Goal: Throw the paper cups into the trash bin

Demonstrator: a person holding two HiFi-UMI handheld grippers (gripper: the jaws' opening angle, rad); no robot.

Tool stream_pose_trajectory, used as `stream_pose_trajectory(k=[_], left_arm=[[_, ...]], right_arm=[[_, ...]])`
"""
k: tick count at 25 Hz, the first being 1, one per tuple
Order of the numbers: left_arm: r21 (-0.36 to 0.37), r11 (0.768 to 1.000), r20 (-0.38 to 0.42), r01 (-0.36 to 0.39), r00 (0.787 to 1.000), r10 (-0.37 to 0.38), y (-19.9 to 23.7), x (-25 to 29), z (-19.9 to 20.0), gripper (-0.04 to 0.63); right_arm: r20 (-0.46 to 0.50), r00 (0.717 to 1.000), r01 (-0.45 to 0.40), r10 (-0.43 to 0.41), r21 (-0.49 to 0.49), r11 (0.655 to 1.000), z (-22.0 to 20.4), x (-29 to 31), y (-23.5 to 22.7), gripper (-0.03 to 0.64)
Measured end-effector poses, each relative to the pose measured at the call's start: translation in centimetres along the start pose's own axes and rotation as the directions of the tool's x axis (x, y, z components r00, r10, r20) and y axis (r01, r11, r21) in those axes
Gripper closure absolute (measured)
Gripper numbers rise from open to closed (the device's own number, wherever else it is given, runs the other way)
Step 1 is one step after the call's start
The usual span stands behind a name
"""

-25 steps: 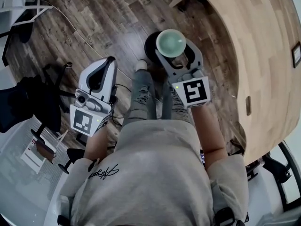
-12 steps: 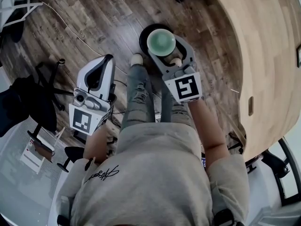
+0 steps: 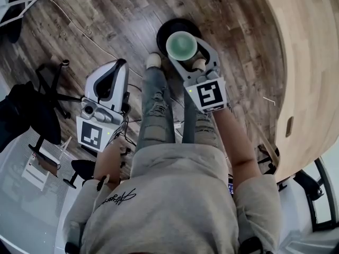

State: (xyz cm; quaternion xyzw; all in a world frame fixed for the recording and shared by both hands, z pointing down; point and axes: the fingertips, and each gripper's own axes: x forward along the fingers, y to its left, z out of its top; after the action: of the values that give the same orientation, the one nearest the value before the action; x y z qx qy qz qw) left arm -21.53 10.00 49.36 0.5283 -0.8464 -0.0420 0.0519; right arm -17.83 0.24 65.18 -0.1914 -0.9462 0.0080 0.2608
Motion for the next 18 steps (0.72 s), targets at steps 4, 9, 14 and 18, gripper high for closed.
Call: stream_pose_trajectory(k=[4, 9, 14, 18], left_arm=[[-0.013, 1.000, -0.016, 0.003, 1.000, -0.003, -0.1, -0.2, -1.7, 0.592], [-0.026, 1.000, -0.027, -0.002, 1.000, 0.001, 0.2, -0.3, -3.6, 0.592], [-0.034, 0.999, -0.044, -0.012, 0.999, 0.011, 0.7, -0.3, -5.7, 0.592], [-0.046, 0.999, -0.048, -0.024, 0.999, 0.022, 0.7, -0.1, -7.0, 0.592]], right_arm=[[-0.011, 1.000, -0.013, 0.013, 0.008, 1.000, -1.7, 1.0, 0.4, 0.319], [-0.037, 0.999, -0.024, 0.025, 0.021, 0.999, -3.9, 2.0, 0.6, 0.319], [-0.055, 0.998, -0.028, 0.028, 0.005, 1.000, -6.7, 3.3, 0.6, 0.319], [-0.077, 0.997, -0.030, 0.030, 0.007, 1.000, -8.9, 3.9, 0.1, 0.319]])
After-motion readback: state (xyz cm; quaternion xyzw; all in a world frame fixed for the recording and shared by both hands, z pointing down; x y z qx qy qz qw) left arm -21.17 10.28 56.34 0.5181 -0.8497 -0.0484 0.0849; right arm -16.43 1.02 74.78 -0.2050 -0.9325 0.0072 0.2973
